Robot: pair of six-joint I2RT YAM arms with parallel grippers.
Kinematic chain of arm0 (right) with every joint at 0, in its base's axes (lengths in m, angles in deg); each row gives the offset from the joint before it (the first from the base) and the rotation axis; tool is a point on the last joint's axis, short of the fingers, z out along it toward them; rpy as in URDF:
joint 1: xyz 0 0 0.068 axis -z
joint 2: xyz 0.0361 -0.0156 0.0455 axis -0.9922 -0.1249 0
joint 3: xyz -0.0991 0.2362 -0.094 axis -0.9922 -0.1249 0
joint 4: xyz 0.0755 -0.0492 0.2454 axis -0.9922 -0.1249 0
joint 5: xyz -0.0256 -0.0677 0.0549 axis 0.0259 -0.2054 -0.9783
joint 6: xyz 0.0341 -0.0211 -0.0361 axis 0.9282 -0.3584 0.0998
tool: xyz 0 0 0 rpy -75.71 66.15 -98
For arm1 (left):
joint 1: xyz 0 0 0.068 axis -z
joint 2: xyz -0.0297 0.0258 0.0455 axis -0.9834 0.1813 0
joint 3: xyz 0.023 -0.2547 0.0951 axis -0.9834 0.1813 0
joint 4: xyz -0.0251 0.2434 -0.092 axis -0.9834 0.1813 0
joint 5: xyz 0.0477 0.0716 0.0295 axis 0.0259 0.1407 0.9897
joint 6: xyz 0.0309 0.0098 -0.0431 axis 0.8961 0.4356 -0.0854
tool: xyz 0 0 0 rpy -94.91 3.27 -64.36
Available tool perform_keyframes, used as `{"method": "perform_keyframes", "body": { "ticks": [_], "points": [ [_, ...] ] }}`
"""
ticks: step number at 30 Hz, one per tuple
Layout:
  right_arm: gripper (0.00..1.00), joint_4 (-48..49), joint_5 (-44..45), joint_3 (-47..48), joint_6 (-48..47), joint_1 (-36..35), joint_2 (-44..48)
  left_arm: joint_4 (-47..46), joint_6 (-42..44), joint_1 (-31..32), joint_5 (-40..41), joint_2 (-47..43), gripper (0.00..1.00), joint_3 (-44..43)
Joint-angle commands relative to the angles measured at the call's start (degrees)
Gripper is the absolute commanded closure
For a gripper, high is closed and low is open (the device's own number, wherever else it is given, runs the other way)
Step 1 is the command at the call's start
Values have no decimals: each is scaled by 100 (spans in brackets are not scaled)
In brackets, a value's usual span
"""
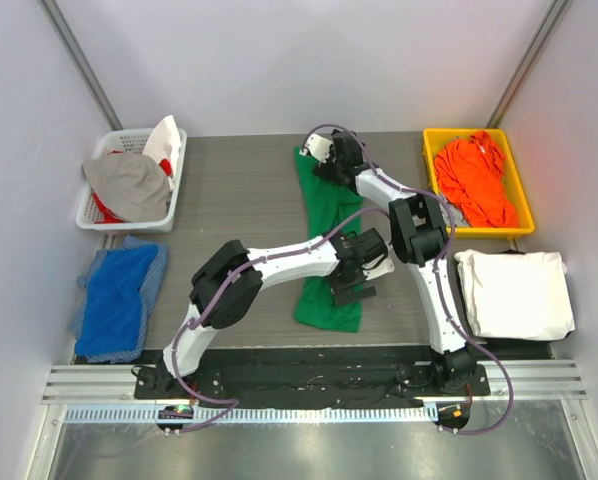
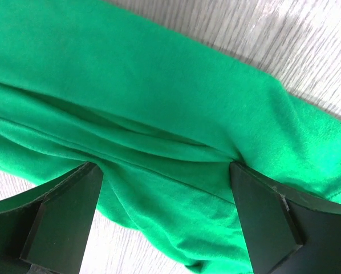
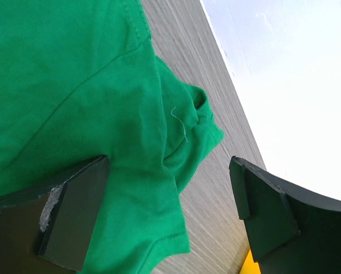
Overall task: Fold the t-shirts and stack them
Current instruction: Fold the tshirt
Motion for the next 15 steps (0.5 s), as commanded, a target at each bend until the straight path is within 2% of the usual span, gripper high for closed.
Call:
{"method": "perform_keyframes", "body": {
  "ticks": [1, 8, 15],
  "points": [
    [0, -273, 5, -552, 138, -105, 280, -953, -245, 71, 289, -483, 0, 767],
    [0, -229, 260, -1228, 182, -105, 1167, -1199, -70, 71, 826, -1432, 0, 1593],
    [0, -281, 612, -1590, 252, -105, 1678, -1489, -25, 80, 923, -2197, 0, 1963]
  ]
}}
